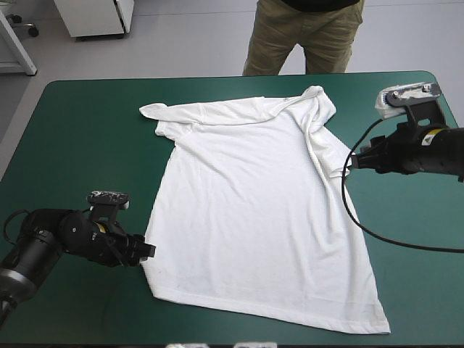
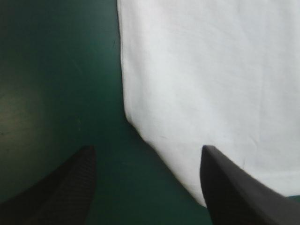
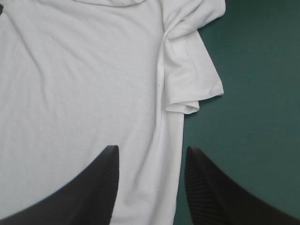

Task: Fold the cloth

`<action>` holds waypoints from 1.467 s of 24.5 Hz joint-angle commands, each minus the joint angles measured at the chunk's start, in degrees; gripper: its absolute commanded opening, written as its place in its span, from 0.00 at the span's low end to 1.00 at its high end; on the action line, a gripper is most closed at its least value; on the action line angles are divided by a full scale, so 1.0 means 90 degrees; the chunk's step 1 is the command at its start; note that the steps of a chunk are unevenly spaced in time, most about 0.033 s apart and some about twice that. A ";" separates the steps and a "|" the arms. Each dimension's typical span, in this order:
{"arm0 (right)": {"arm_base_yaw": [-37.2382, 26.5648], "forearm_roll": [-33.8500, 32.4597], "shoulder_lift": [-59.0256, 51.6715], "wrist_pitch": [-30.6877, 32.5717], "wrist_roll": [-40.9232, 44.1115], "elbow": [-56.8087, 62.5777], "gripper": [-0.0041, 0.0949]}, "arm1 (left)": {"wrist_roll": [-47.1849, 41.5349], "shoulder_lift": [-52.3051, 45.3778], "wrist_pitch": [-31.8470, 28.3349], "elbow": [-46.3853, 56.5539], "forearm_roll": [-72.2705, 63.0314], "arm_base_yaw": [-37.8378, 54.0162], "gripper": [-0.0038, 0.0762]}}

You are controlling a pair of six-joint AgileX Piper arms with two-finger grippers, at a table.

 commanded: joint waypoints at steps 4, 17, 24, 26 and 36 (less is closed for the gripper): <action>-0.0064 0.0004 -0.0524 -0.0472 0.0011 0.0459 0.46 | -0.0010 0.0362 -0.0771 0.0222 -0.0149 -0.0004 0.63; -0.0064 -0.0299 -0.0721 -0.0375 0.0091 0.0684 0.46 | 0.1053 0.1947 -0.1174 0.0265 -0.0949 -0.0004 0.60; -0.0064 -0.0740 -0.0820 -0.0038 0.0285 0.0684 0.46 | 0.1640 0.2024 -0.1138 0.0265 -0.1359 -0.0004 0.04; -0.0064 -0.0895 -0.0820 0.0276 0.0357 0.0684 0.46 | 0.1656 0.2024 -0.1170 0.0265 -0.1349 -0.0004 0.04; -0.0064 -0.0533 -0.1132 0.0479 0.0430 0.2682 0.61 | 0.1721 0.2024 -0.1159 0.0251 -0.1224 -0.0004 0.04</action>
